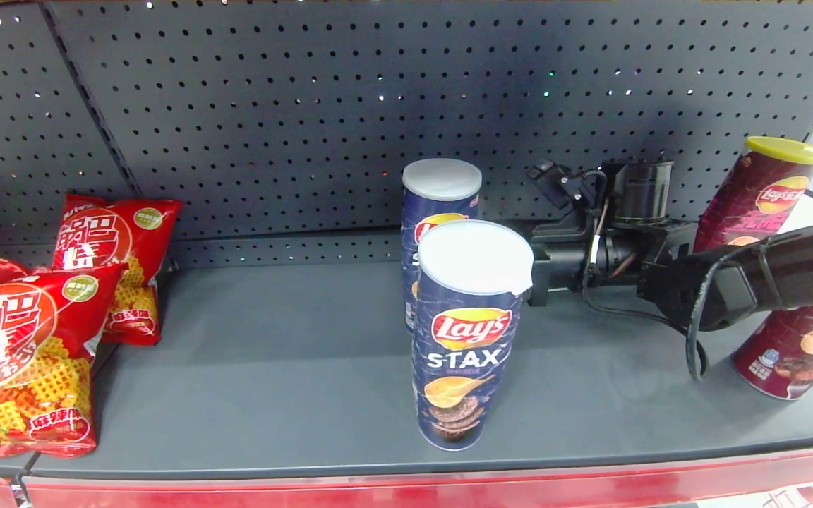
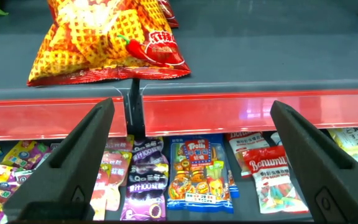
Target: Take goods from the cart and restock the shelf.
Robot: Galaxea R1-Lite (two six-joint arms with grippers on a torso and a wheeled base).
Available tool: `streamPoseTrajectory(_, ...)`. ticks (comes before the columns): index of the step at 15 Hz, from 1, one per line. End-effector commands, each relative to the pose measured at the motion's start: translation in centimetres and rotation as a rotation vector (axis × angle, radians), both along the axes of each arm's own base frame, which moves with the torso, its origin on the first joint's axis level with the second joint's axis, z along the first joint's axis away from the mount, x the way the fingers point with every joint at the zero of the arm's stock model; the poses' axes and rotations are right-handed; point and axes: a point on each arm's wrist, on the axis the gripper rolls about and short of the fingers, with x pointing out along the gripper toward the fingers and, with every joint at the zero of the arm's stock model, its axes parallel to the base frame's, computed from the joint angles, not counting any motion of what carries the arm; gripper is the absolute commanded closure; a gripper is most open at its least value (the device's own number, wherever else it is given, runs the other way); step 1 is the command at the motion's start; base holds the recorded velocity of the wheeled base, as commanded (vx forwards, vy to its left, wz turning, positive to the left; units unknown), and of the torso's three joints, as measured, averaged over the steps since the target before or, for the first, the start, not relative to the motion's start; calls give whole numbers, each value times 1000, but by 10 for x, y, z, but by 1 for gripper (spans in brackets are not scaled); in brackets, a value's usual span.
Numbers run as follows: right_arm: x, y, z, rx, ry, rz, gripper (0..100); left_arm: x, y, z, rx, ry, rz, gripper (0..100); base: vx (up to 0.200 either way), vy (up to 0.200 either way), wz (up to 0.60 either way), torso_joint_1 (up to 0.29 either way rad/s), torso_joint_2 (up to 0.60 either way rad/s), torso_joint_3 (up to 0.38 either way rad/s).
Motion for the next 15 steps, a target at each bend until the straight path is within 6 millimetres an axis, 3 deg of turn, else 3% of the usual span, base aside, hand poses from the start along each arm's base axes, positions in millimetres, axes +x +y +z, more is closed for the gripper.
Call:
streamPoseTrajectory(1, -4, 1, 1, -1, 1, 6, 0, 0, 0, 0, -1, 2, 0, 0, 0, 0, 0, 0, 0, 0)
streamPoseTrajectory(13, -8, -1, 1, -4, 5, 0, 0, 0, 0, 0, -1, 2, 0, 0, 0, 0, 0, 0, 0, 0)
streamPoseTrajectory(15, 2, -17, 4, 0, -5, -52, 0, 0, 0, 0, -1, 2, 0, 0, 0, 0, 0, 0, 0, 0)
